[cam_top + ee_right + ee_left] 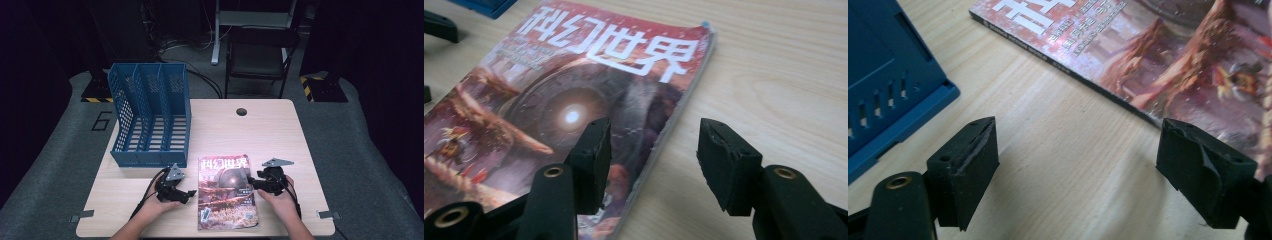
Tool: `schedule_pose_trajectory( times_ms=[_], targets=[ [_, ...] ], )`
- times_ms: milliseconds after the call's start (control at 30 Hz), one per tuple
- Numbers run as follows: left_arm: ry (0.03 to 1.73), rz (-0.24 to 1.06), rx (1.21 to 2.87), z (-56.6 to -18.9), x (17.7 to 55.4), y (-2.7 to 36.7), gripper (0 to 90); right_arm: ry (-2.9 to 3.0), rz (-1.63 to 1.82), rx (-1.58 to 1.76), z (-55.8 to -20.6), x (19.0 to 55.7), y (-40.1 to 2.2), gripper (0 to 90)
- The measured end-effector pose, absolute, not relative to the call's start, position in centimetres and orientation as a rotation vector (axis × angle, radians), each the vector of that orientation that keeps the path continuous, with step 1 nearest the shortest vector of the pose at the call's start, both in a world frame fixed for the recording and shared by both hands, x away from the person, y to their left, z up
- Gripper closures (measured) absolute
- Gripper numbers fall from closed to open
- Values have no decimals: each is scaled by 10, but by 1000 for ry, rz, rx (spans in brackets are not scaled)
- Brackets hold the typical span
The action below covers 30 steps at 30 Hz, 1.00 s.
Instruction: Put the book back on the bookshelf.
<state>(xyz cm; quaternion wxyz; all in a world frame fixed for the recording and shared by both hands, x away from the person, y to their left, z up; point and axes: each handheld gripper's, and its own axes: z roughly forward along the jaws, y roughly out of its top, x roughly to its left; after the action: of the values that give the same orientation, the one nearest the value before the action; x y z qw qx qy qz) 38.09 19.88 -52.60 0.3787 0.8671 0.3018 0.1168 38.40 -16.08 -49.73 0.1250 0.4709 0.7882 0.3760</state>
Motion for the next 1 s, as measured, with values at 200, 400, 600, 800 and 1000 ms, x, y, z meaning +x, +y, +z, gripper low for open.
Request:
schedule_pose_trajectory(
  times_ms=[200, 400, 600, 800, 1000],
  targets=[
    [809, 239, 2210, -523, 379, 196, 244, 2330, 1084, 1358, -499, 382, -151, 461],
    [823, 166, 2176, -513, 374, 188, 265, 2341, 1072, 1380, -505, 380, -148, 459],
    [808, 139, 2195, -512, 370, 179, 265, 2358, 1052, 1376, -510, 378, -149, 452],
    [780, 124, 2240, -514, 363, 166, 265, 2357, 1060, 1376, -511, 373, -149, 447],
    [751, 138, 2271, -516, 360, 159, 262, 2369, 1057, 1395, -513, 372, -149, 446]
  ],
)
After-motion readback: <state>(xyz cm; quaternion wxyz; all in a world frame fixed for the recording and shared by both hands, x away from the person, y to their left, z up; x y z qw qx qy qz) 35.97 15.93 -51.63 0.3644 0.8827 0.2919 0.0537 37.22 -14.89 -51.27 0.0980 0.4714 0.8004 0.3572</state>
